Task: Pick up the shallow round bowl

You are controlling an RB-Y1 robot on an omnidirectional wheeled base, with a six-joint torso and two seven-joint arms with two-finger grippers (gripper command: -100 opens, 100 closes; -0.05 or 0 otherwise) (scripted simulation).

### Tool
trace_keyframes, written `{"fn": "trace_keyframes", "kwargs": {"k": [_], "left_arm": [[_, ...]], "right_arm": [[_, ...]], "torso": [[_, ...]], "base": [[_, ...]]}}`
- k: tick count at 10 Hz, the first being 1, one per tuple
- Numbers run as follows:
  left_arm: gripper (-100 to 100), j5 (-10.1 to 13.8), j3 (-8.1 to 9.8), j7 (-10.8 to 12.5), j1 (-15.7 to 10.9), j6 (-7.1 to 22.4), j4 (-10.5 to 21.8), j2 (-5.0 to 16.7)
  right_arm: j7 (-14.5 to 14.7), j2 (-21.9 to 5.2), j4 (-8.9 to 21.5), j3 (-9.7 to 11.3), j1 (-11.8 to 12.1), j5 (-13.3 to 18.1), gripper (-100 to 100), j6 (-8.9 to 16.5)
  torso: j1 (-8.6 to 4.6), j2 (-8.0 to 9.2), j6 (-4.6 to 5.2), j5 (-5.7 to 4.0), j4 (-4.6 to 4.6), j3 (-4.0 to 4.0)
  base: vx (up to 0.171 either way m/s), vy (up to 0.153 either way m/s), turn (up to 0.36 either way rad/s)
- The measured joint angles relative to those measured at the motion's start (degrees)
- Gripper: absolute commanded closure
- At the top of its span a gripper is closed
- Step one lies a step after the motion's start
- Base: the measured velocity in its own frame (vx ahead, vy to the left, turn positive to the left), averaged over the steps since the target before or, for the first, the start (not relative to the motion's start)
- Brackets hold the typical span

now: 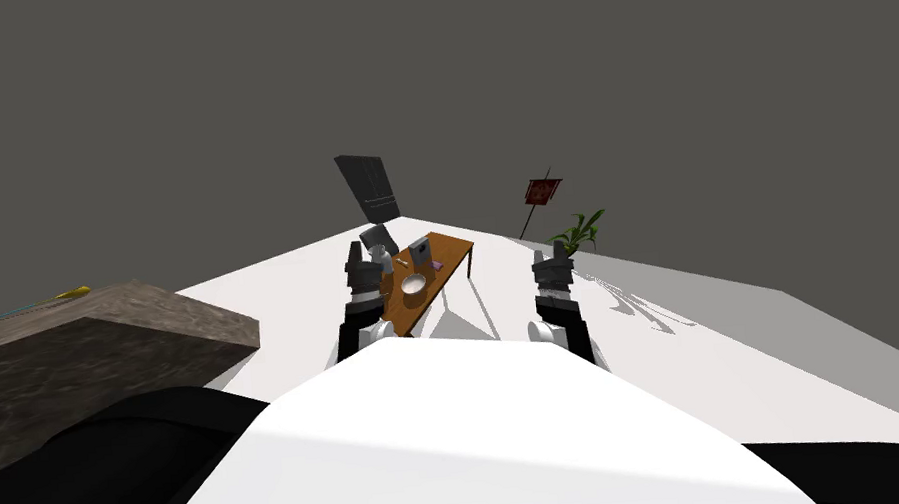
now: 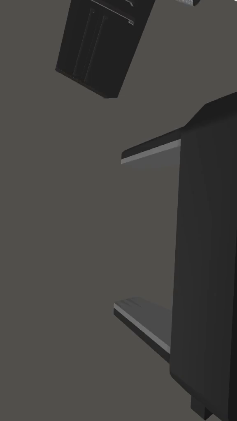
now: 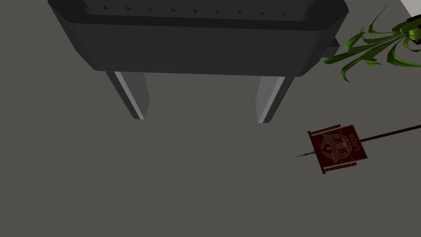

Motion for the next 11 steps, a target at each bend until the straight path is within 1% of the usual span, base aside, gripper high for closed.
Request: {"fn": "trace_keyframes", "kwargs": {"k": [2,5,7,9,11], "left_arm": [[-100,0.37,0.19,0.01,0.14,1.23,0.06,2.03],[-100,1.41,0.57,-0.06,0.81,4.91,0.28,4.95],[-100,1.84,0.72,-0.32,0.33,7.57,0.52,5.62],[-100,2.53,0.84,-0.49,0.95,10.12,0.66,6.41],[-100,3.34,1.46,-0.41,0.67,12.82,1.11,7.19]], "right_arm": [[0.00,0.00,0.00,0.00,0.00,0.00,0,0.00],[0.00,0.00,0.00,0.00,0.00,0.00,0,0.00],[0.00,0.00,0.00,0.00,0.00,0.00,0,0.00],[0.00,0.00,0.00,0.00,0.00,0.00,0,0.00],[0.00,0.00,0.00,0.00,0.00,0.00,0,0.00]], "torso": [[-0.07,-0.05,0.01,-0.01,-0.01,-0.03],[-0.14,-0.12,0.00,-0.03,-0.03,-0.07],[-0.10,-0.11,0.01,-0.02,-0.03,-0.06],[-0.13,-0.12,0.00,-0.03,-0.03,-0.07],[-0.10,-0.12,0.00,-0.02,-0.03,-0.07]], "base": [[0.016,-0.029,-0.044],[0.028,-0.036,-0.049],[0.030,-0.033,-0.076],[0.031,-0.034,-0.039],[0.031,-0.028,-0.046]]}}
